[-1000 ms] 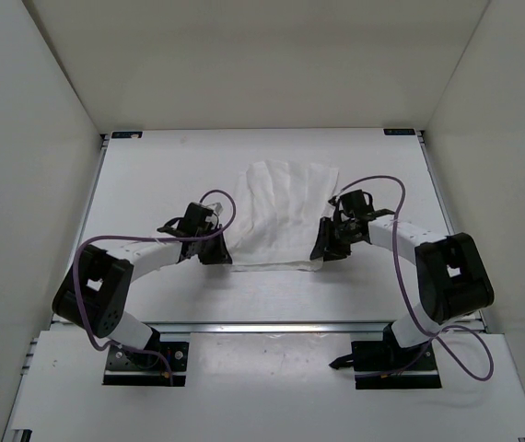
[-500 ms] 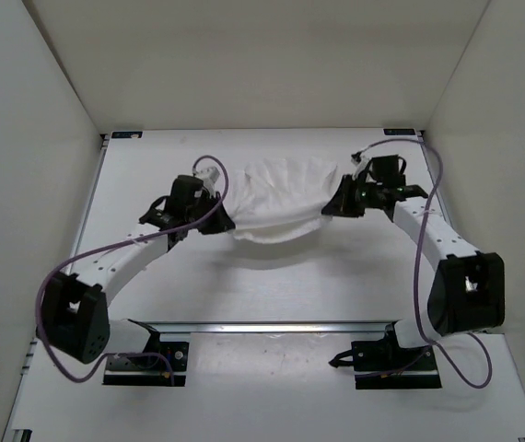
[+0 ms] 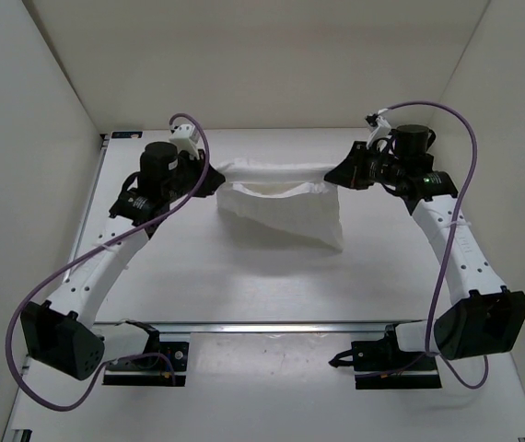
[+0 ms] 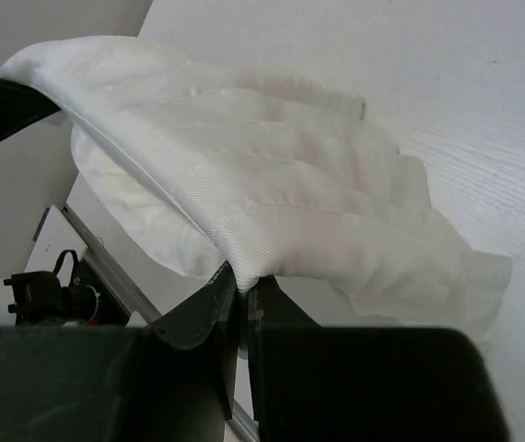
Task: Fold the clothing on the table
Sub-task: Flatten the skirt out
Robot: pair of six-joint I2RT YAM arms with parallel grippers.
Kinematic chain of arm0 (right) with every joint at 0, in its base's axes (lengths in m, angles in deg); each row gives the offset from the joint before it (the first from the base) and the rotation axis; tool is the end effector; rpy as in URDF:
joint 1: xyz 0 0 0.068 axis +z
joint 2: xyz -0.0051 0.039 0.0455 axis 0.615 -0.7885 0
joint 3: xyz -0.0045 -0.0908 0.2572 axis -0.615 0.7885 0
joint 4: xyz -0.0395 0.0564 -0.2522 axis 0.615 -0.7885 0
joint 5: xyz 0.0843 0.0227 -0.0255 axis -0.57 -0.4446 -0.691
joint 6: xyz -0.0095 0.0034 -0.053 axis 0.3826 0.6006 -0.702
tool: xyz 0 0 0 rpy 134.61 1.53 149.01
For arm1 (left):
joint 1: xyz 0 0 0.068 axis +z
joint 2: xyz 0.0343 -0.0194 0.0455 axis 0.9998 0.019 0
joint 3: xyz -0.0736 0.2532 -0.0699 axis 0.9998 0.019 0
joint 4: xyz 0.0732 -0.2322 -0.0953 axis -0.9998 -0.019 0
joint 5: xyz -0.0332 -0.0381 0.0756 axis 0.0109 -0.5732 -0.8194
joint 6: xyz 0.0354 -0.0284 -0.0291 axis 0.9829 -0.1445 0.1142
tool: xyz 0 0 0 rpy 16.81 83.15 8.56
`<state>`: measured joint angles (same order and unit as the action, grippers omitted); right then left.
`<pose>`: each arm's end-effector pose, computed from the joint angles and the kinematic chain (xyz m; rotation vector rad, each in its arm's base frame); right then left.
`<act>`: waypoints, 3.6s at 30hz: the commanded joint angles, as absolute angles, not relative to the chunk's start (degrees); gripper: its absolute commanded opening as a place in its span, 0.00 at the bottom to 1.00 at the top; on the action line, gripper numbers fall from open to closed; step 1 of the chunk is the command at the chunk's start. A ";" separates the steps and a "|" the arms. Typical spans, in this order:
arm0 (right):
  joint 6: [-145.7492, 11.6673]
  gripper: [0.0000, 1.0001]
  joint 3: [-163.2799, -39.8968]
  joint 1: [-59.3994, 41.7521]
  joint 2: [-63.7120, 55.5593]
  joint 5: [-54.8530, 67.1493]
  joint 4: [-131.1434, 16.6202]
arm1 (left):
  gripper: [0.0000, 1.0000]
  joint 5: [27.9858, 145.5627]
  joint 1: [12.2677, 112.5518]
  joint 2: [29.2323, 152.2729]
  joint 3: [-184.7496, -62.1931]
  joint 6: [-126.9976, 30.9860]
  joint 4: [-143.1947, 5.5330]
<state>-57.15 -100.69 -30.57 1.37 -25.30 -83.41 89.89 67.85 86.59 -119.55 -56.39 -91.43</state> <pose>0.2851 0.0595 0.3782 -0.2687 2.0519 0.9579 0.2614 -0.1082 0.3671 0.1519 2.0270 -0.6553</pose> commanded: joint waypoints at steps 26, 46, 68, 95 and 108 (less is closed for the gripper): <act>-58.56 0.00 -141.29 -37.86 -14.48 -21.28 -88.20 | 0.00 86.88 74.32 109.80 -165.57 -56.38 -96.50; -58.05 0.00 -145.09 -45.07 -16.30 -22.15 -88.14 | 0.00 87.11 77.56 103.37 -153.72 -55.15 -93.35; -66.74 0.00 -119.84 -38.22 -7.12 -11.88 -92.88 | 0.00 79.32 74.24 93.41 -136.42 -47.85 -96.32; -65.59 0.01 -158.68 -40.32 -28.65 -21.11 -87.87 | 0.00 89.94 78.10 120.04 -173.05 -55.68 -91.77; -63.77 0.00 -82.62 -32.96 12.65 -17.24 -82.93 | 0.00 83.52 70.02 80.58 -112.26 -53.11 -93.59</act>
